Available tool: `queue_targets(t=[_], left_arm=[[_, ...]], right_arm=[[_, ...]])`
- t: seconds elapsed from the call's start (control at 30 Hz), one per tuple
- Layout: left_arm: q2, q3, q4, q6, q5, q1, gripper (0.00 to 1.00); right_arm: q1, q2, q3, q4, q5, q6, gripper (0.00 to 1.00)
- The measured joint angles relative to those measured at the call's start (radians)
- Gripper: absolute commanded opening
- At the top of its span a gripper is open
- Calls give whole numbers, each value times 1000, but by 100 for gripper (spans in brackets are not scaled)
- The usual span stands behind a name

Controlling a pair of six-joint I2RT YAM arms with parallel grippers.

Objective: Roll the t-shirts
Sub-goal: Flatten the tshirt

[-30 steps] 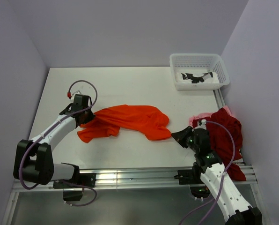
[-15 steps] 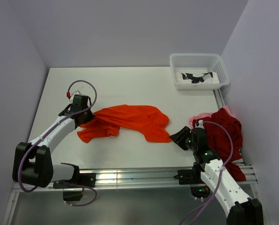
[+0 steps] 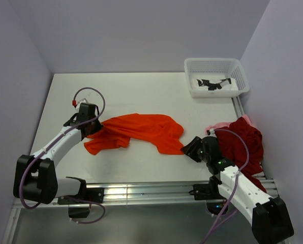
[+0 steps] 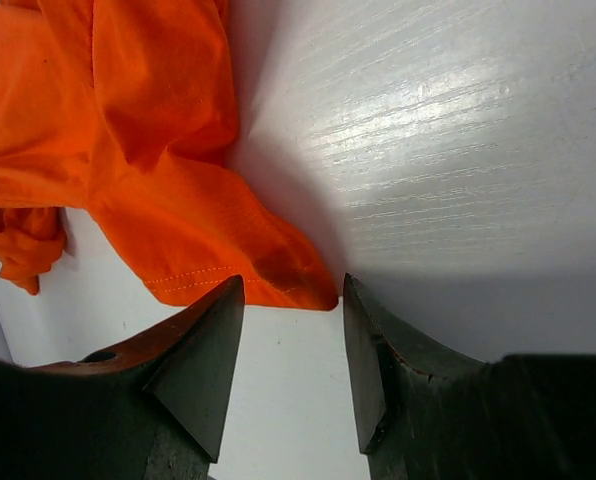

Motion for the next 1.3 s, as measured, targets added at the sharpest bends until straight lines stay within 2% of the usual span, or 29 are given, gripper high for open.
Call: queue_targets(t=[0.2, 0.47, 0.57, 0.6, 0.67, 0.87, 1.03, 1.1, 1.2, 1.3], left_arm=[[0, 0, 2, 1, 3, 0, 1], [0, 0, 7, 3, 10, 0, 0], [0, 0, 6, 3, 11, 0, 0], [0, 0, 7, 3, 11, 0, 0], [0, 0, 7, 3, 14, 0, 0], [-15, -7, 6, 3, 26, 0, 1], [-50, -8, 2, 3, 26, -19, 4], [-72, -8, -3, 2, 26, -44, 6], [-125, -17, -10, -5, 27, -103, 13], [-203, -47, -13, -23, 26, -182, 38]], right_arm=[[65, 48, 21, 12, 63, 19, 51], [114, 155, 44, 87, 108, 45, 45], [126, 179, 58, 96, 127, 49, 33], [127, 186, 60, 95, 132, 48, 19], [129, 193, 63, 81, 139, 40, 0], [130, 145, 152, -53, 158, 14, 0], [106, 52, 394, -196, 157, -37, 0], [56, 47, 507, -222, 132, -63, 0], [-83, 58, 616, -237, 52, -94, 0], [-243, 84, 666, -250, -28, -113, 0]])
